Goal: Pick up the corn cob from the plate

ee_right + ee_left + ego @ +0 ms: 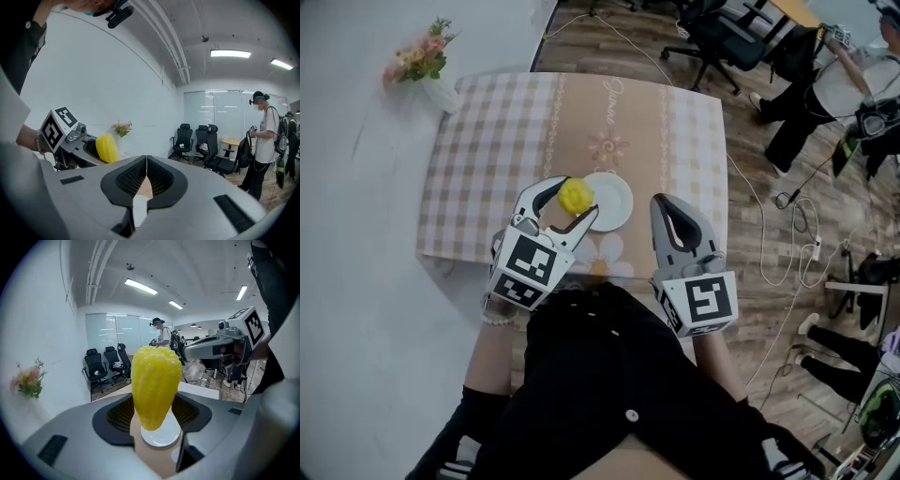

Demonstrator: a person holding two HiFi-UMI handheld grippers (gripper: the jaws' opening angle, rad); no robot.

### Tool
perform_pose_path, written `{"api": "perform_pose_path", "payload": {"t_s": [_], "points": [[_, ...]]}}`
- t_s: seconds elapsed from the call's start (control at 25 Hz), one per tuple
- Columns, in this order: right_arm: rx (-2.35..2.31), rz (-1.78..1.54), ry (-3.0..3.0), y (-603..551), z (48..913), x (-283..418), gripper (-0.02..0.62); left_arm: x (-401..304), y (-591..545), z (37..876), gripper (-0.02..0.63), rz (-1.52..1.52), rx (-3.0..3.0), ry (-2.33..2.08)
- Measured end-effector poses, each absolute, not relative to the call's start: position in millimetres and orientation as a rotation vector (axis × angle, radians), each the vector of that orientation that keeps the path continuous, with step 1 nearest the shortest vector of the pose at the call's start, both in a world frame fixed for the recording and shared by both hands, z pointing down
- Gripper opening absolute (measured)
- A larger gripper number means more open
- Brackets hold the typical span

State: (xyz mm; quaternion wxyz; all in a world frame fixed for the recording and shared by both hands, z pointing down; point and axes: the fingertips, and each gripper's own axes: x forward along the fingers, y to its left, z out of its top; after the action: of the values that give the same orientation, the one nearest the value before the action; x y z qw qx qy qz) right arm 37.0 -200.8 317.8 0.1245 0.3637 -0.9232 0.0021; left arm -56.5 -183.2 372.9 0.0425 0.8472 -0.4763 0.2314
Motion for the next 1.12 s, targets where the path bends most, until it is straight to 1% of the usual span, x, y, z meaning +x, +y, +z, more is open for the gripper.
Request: {"api": "perform_pose_path", "payload": {"t_s": [0.36, 0.6, 1.12], "points": [[1.088, -0.003, -2.667, -205, 307, 30, 0.041, -60, -177, 343, 0.261, 0.641, 2.621, -1.541], [1.028, -0.069, -2.705, -202, 307, 24, 0.041, -60, -177, 334, 0.261, 0.629, 2.633, -1.556], [1.007, -0.082, -2.692, -196, 310, 21, 0.041, -51, -171, 324, 0.261, 0.634, 2.681, -1.543]]}}
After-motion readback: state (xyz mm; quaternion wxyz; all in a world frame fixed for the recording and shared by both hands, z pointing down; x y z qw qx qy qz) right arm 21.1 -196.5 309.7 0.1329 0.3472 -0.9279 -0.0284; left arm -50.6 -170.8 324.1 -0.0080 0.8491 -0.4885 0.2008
